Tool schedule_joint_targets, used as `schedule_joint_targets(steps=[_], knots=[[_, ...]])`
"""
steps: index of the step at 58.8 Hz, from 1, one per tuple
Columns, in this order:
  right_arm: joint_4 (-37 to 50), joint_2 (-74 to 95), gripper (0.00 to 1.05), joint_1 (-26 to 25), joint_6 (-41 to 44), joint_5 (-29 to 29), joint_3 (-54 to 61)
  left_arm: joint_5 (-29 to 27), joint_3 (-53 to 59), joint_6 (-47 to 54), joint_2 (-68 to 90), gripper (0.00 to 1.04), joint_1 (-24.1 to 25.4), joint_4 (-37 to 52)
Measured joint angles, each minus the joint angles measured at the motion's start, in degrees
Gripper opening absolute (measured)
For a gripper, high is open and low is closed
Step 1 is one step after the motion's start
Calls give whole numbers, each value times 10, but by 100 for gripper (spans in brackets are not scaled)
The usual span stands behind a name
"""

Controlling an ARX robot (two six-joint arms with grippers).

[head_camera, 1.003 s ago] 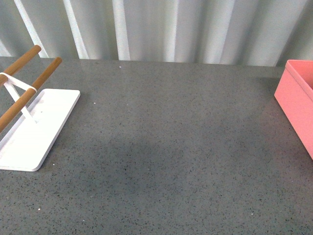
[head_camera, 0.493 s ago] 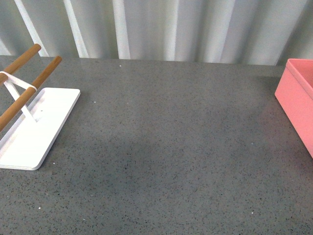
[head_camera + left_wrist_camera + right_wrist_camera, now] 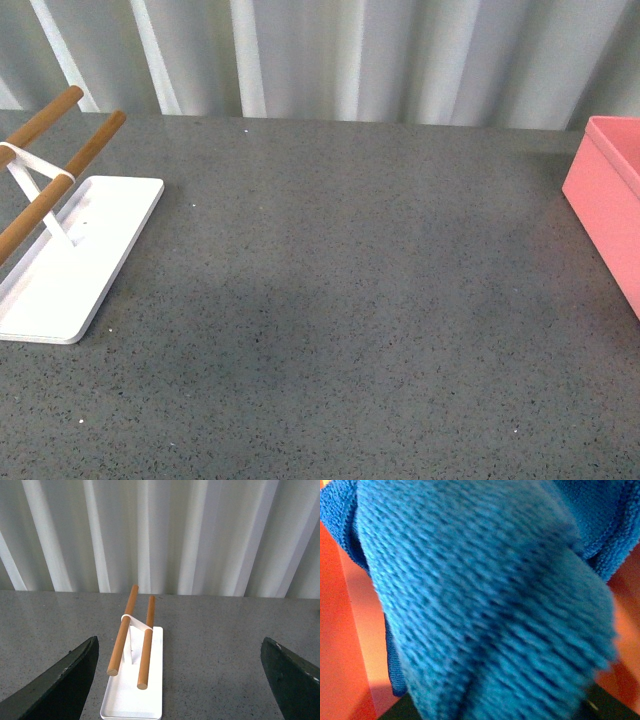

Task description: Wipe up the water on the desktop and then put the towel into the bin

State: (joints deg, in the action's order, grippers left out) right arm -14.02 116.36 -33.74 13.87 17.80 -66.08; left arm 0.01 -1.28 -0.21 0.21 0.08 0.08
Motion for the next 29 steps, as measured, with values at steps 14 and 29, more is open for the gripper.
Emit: schedule_joint_targets(steps=[14,29], knots=[[-18,-10,87,-7,3,11,-19,0,0,0,0,98,0,0],[-35,-25,98,-12,9,14,-37,0,0,0,0,98,0,0]])
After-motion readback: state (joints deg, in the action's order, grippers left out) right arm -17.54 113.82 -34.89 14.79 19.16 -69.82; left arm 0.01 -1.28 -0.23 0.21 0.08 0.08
